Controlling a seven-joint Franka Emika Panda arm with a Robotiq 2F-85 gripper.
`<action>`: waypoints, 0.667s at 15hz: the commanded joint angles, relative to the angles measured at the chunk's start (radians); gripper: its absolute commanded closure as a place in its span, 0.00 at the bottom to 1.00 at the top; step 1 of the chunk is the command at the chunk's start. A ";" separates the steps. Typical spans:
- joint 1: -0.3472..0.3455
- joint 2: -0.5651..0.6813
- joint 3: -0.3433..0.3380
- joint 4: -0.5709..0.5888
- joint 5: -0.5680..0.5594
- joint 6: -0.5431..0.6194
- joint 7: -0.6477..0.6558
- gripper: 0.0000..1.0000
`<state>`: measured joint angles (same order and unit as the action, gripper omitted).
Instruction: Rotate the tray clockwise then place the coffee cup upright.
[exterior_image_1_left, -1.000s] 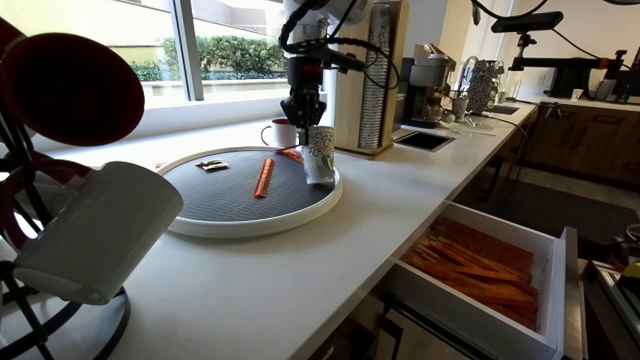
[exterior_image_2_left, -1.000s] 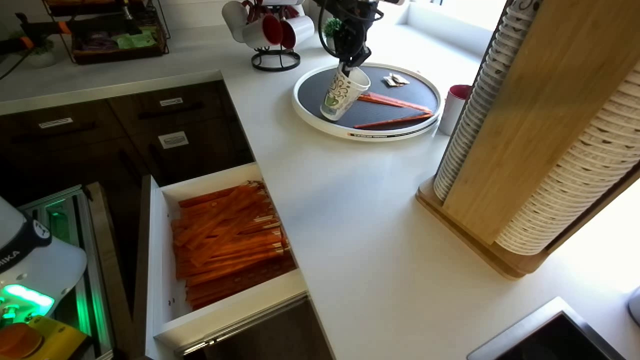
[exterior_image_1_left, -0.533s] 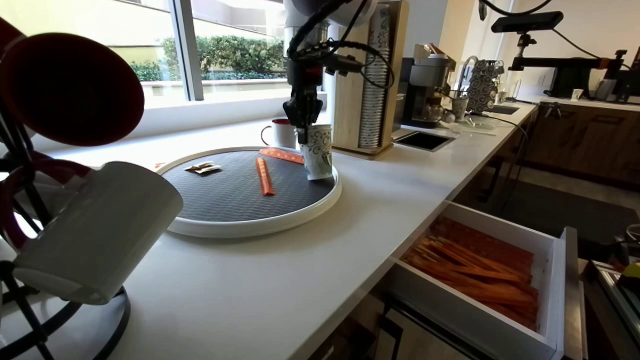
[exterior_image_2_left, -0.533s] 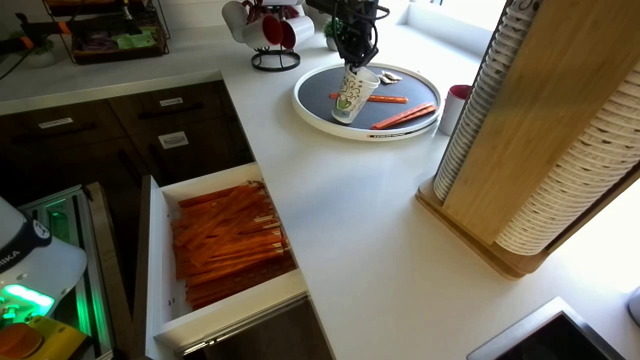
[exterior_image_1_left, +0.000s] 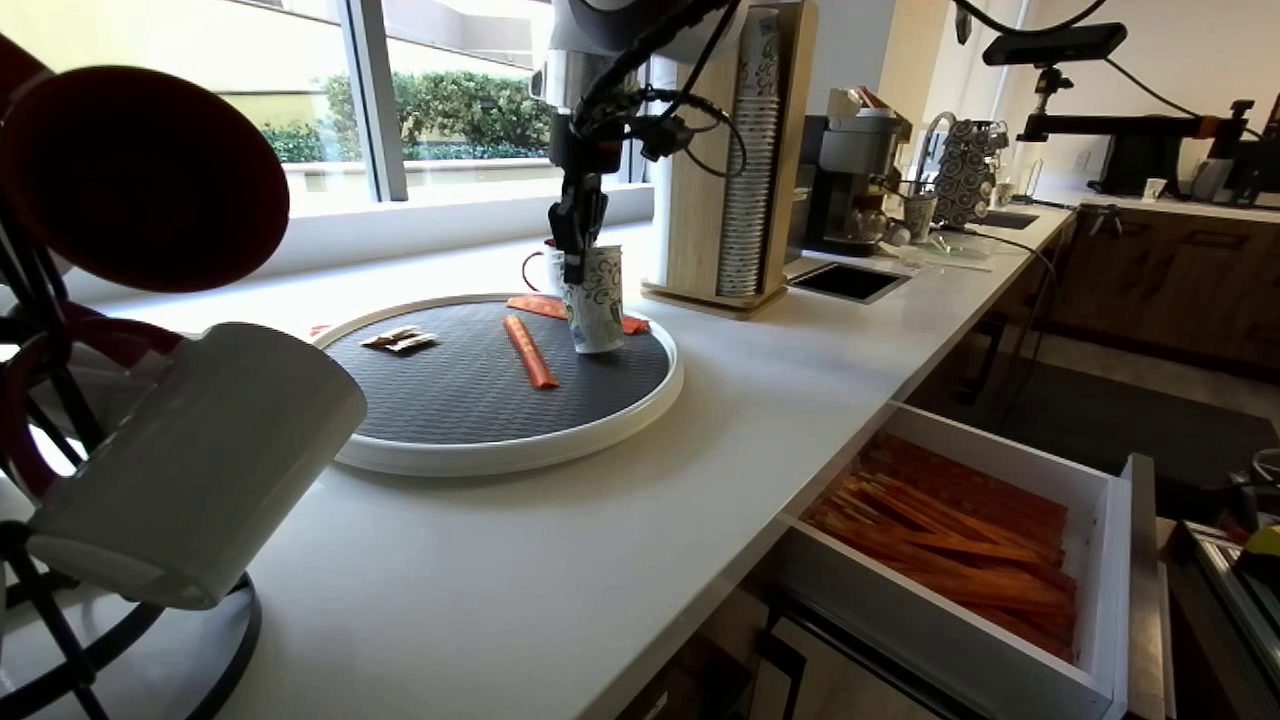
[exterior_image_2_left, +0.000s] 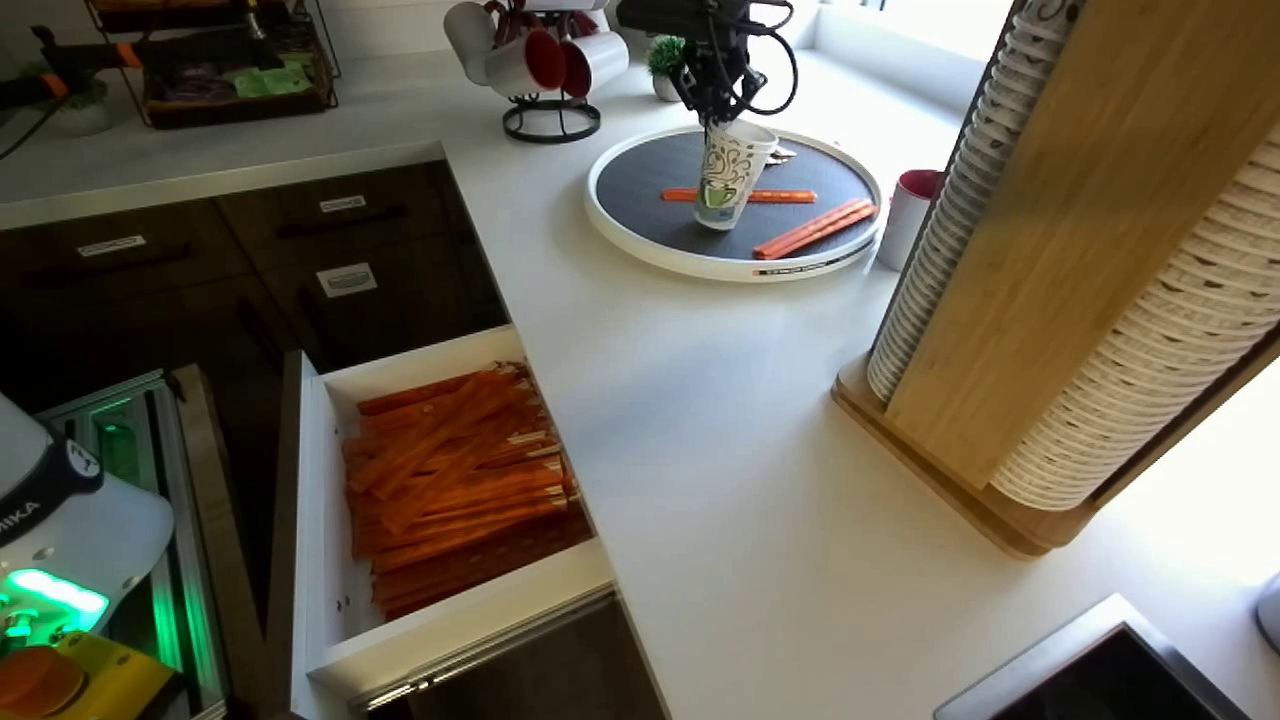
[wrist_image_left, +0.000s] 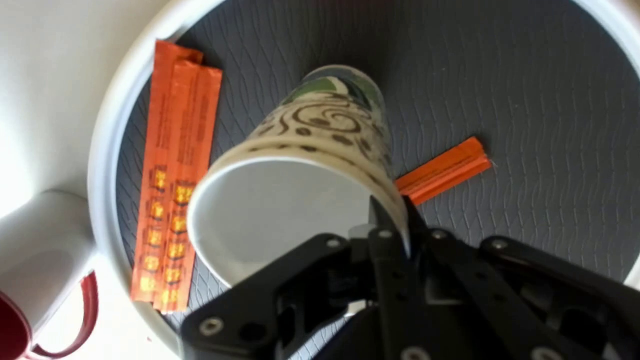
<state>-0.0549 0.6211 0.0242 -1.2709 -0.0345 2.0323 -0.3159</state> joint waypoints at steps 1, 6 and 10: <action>0.031 -0.052 -0.011 -0.071 -0.111 0.096 -0.076 0.99; 0.023 -0.063 0.050 -0.081 -0.128 0.262 -0.226 0.99; 0.030 -0.030 0.072 -0.028 -0.116 0.268 -0.291 0.94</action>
<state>-0.0285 0.5910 0.1016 -1.3029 -0.1534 2.3053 -0.6071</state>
